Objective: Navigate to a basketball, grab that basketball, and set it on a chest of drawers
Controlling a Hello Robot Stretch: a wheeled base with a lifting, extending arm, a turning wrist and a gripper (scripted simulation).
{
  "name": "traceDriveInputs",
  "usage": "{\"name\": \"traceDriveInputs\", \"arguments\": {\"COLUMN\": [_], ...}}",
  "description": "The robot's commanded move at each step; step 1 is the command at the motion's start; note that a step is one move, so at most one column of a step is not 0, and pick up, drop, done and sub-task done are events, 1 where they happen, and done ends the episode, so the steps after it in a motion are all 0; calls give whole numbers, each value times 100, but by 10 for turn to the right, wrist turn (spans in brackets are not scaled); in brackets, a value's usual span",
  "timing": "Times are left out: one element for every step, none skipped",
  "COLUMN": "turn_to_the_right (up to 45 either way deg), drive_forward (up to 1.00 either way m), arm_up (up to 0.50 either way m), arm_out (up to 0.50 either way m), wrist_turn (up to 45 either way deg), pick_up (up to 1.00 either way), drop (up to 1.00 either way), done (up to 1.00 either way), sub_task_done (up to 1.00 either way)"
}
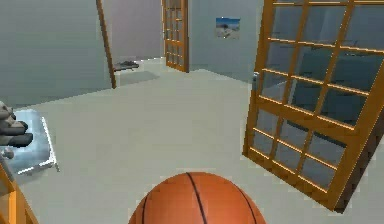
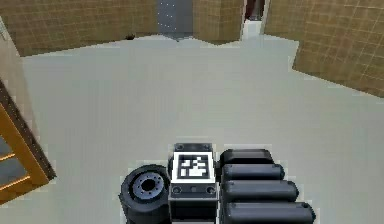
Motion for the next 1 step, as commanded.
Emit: {"name": "traceDriveInputs", "arguments": {"turn_to_the_right": [0], "drive_forward": [100], "arm_up": [0], "arm_out": [0], "wrist_turn": [0], "pick_up": [0], "drop": [0], "done": [0], "sub_task_done": [0]}}
